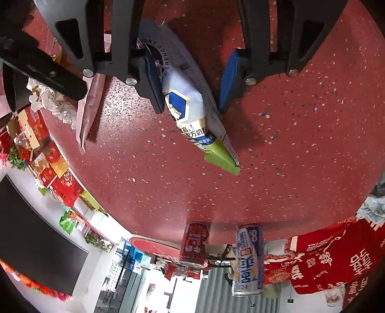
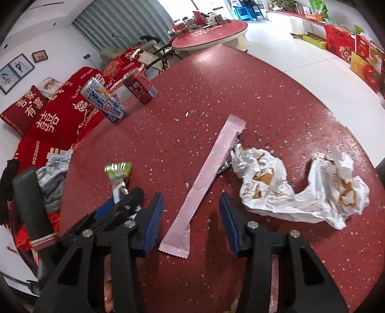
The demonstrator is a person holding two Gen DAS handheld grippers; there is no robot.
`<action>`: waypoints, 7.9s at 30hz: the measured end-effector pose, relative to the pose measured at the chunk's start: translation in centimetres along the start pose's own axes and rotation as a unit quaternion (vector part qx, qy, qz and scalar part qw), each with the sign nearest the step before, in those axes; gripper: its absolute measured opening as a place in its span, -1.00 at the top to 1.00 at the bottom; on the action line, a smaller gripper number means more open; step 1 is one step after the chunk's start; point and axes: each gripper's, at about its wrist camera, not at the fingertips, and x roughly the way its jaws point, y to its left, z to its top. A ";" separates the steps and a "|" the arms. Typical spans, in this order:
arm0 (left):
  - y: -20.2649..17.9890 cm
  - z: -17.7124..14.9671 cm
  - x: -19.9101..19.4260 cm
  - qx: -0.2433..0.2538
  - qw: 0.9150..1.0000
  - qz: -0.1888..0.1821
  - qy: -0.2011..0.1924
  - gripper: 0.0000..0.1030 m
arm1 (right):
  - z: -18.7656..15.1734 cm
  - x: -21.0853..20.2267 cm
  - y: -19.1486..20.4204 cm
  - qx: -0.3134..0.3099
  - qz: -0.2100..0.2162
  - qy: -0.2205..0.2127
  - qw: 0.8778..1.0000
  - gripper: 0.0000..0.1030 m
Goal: Collect trash
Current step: 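Grasp the white-blue snack bag with the left tool while the right tool grasps the pink strip, then carry the white-blue bag and pink strip over the black bin, then open both tools to drop the bag and pink strip into the bin, then move both tools back to the table toward the clear wrapper and crumpled paper, then grasp the clear wrapper with the left tool while the right tool grasps the crumpled white paper, then carry the clear wrapper and crumpled paper over the black bin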
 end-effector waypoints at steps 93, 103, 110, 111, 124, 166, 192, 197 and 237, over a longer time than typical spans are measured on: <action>-40.5 -11.6 -9.1 0.316 0.924 -0.217 0.004 -1.00 | -8.2 -23.3 -28.1 0.153 -0.034 -0.147 0.977 0.90; -40.6 -11.4 -8.3 0.313 0.926 -0.210 0.002 -1.00 | -7.4 -22.4 -28.6 0.162 -0.037 -0.141 0.976 0.89; -39.6 -11.4 -8.9 0.304 0.930 -0.208 0.000 -1.00 | -7.1 -21.9 -28.7 0.163 -0.044 -0.132 0.977 0.88; -39.4 -11.5 -9.1 0.304 0.930 -0.205 -0.002 -1.00 | -7.1 -21.9 -28.7 0.163 -0.045 -0.131 0.977 0.88; -35.3 -11.4 -11.5 0.280 0.940 -0.193 -0.015 -1.00 | -7.3 -22.2 -27.0 0.158 -0.063 -0.132 0.977 0.04; -11.7 -10.3 -8.1 0.112 0.989 -0.091 0.010 -1.00 | -6.7 -17.4 -10.1 -0.007 -0.048 -0.100 0.994 -1.00; -17.2 -10.4 -4.2 0.172 0.982 -0.070 0.036 -1.00 | 0.8 -5.5 -10.5 -0.028 -0.077 -0.022 0.996 -0.16; -17.3 -10.6 -4.3 0.175 0.982 -0.066 0.038 -1.00 | 0.7 -4.4 -10.1 -0.051 -0.089 -0.010 0.995 0.12; -21.2 -10.9 -14.0 0.215 0.965 -0.143 -0.045 -1.00 | -3.4 -23.8 -13.6 -0.013 -0.034 -0.191 0.981 0.75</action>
